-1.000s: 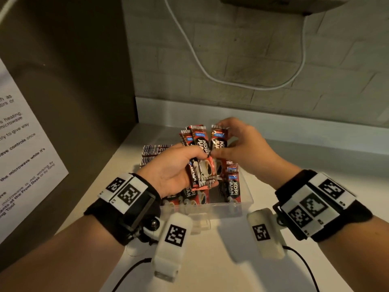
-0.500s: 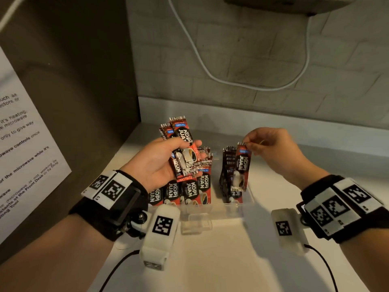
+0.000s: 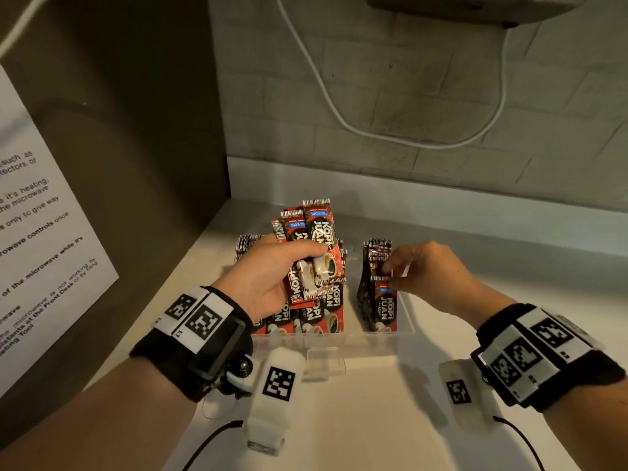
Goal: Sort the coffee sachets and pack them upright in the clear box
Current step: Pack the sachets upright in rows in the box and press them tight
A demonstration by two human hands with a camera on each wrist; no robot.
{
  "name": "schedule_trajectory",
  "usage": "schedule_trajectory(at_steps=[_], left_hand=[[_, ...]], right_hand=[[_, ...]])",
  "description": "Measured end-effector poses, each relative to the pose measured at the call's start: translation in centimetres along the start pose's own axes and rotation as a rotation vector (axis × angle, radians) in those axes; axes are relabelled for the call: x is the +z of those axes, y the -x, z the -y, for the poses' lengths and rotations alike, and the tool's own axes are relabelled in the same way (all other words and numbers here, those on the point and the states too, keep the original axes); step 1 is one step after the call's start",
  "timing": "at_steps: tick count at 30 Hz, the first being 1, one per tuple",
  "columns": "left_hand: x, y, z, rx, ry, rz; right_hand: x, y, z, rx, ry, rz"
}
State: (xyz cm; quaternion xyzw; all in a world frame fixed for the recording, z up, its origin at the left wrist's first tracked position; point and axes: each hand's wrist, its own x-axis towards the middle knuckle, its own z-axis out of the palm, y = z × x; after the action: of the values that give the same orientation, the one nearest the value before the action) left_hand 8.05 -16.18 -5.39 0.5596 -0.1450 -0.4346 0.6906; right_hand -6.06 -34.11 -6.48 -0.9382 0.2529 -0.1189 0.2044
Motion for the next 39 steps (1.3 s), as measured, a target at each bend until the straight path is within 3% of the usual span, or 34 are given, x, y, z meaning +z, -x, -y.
schedule_trajectory(at_steps=[2,4,8,15,20,24,31,39], left_hand=[[0.1,0.0,0.1,0.015,-0.015,0.007],[0.4,0.2,0.2,0.032,-0.05,0.031],[1.3,0.5,0.5,0.052,-0.132,0.101],[1.7,0.8,0.2,-0.002,-0.104,0.139],[0.9,0.6,-0.3,-0.052,0.0,0.06],[0.0,0.5,-0.6,0.02,0.047,-0.007],[0.2,0.3,-0.3,0.091,0.065,-0.032],[0.5,0.3,-0.1,0.111,0.046,-0.005]], right_hand=[[-0.5,0.0,0.7,0.008,-0.066,-0.047],[-1.2,0.1,2.2,0.032,-0.301,-0.086],[-1.8,0.3,4.9,0.046,-0.754,-0.026],[-1.9,-0.5,5.7,0.045,-0.789,-0.031],[-3.2,-1.0,4.2,0.102,-0.893,-0.261],[-4.1,-0.7,2.3,0.145,-0.733,-0.345],[-1.6,0.3,0.2,0.136,-0.455,-0.113],[0.3,0.3,-0.3,0.077,-0.226,-0.016]])
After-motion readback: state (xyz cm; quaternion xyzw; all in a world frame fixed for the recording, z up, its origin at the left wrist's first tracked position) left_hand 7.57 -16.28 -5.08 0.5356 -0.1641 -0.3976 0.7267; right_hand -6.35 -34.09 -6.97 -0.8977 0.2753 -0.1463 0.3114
